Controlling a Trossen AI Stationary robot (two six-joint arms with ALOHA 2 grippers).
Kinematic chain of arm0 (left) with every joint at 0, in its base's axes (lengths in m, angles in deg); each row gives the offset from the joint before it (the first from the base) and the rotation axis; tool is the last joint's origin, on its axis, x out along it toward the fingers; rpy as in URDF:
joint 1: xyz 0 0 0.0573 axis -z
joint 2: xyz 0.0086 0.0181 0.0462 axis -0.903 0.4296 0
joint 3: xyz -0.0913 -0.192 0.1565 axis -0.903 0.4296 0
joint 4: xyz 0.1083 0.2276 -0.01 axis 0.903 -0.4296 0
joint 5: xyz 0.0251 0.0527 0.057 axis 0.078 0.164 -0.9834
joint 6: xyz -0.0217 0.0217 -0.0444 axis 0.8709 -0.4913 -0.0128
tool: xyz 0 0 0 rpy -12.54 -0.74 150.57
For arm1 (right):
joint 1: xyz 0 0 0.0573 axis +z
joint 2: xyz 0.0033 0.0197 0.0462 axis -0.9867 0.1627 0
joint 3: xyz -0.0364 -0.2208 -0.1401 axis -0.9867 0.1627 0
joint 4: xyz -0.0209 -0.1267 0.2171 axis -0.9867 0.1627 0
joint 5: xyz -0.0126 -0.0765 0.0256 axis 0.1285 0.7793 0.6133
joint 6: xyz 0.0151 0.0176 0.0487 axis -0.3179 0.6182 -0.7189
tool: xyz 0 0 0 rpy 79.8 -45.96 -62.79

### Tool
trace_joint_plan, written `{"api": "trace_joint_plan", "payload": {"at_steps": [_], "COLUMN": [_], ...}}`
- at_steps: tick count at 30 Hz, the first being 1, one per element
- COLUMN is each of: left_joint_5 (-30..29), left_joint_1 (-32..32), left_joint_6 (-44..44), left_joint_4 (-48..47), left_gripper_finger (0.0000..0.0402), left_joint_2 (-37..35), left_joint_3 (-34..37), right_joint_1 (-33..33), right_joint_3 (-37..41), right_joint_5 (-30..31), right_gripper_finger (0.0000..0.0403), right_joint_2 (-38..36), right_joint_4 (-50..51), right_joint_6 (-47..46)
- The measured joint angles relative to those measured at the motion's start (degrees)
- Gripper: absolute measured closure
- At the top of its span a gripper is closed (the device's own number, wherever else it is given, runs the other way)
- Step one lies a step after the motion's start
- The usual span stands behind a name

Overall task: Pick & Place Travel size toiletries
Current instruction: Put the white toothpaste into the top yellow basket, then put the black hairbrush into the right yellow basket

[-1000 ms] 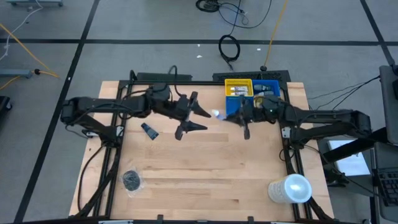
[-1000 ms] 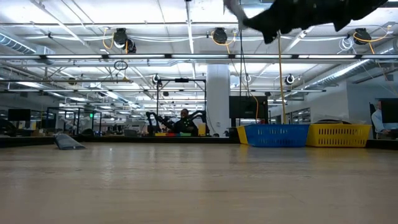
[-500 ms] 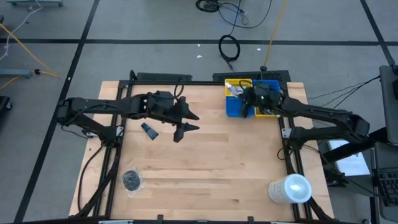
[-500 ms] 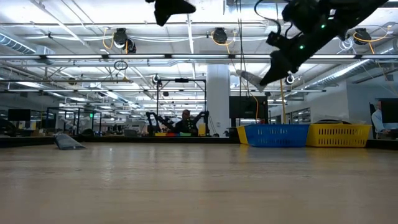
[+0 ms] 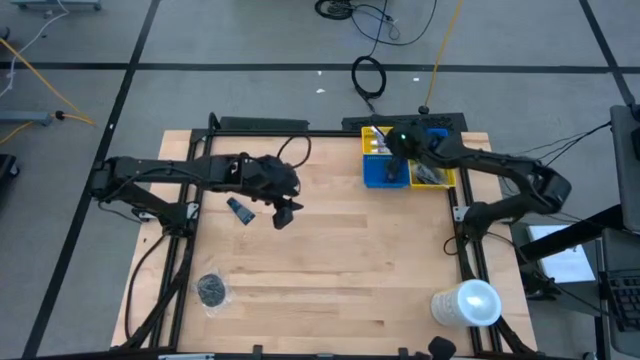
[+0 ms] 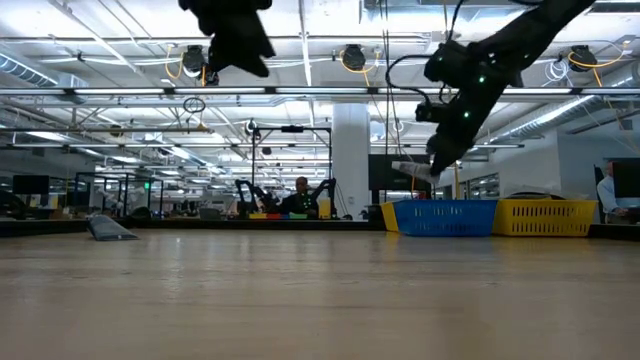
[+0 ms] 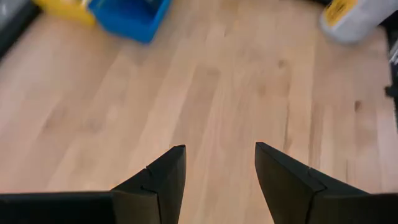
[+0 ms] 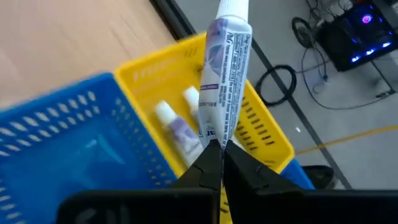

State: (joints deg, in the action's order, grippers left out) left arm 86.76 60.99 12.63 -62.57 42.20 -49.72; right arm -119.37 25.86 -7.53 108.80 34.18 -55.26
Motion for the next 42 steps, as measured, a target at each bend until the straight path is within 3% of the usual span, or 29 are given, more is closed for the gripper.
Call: {"api": "trace_joint_plan", "payload": {"at_steps": [6,18,24,29,36,42], "left_joint_5": [-3.49,-10.68,-14.96,-17.09,-17.46,-17.48], "left_joint_1": [2.15,11.38,16.20,18.99,21.79,23.88], "left_joint_6": [5.17,17.43,22.36,25.53,29.61,40.55], "left_joint_4": [-7.79,-19.01,-20.69,-20.83,-21.47,-24.92], "left_gripper_finger": [0.0215,0.0215,0.0215,0.0215,0.0215,0.0215], "left_joint_2": [0.00,0.00,0.00,0.00,0.00,0.00], "left_joint_3": [0.00,0.00,0.00,0.00,0.00,0.00], "right_joint_1": [-1.07,-3.28,-3.57,-3.57,-3.39,-0.03], "right_joint_3": [-2.64,-3.09,-3.09,-3.09,-3.09,-3.06], "right_joint_5": [5.53,5.75,5.56,5.56,5.53,5.52], "right_gripper_finger": [0.0403,0.0402,0.0382,0.0341,0.0253,0.0194], "right_joint_2": [5.63,9.35,9.33,9.33,9.30,8.82], "right_joint_4": [2.22,1.66,0.24,-0.52,-2.67,-3.43], "right_joint_6": [3.69,6.04,7.15,7.43,7.43,7.83]}}
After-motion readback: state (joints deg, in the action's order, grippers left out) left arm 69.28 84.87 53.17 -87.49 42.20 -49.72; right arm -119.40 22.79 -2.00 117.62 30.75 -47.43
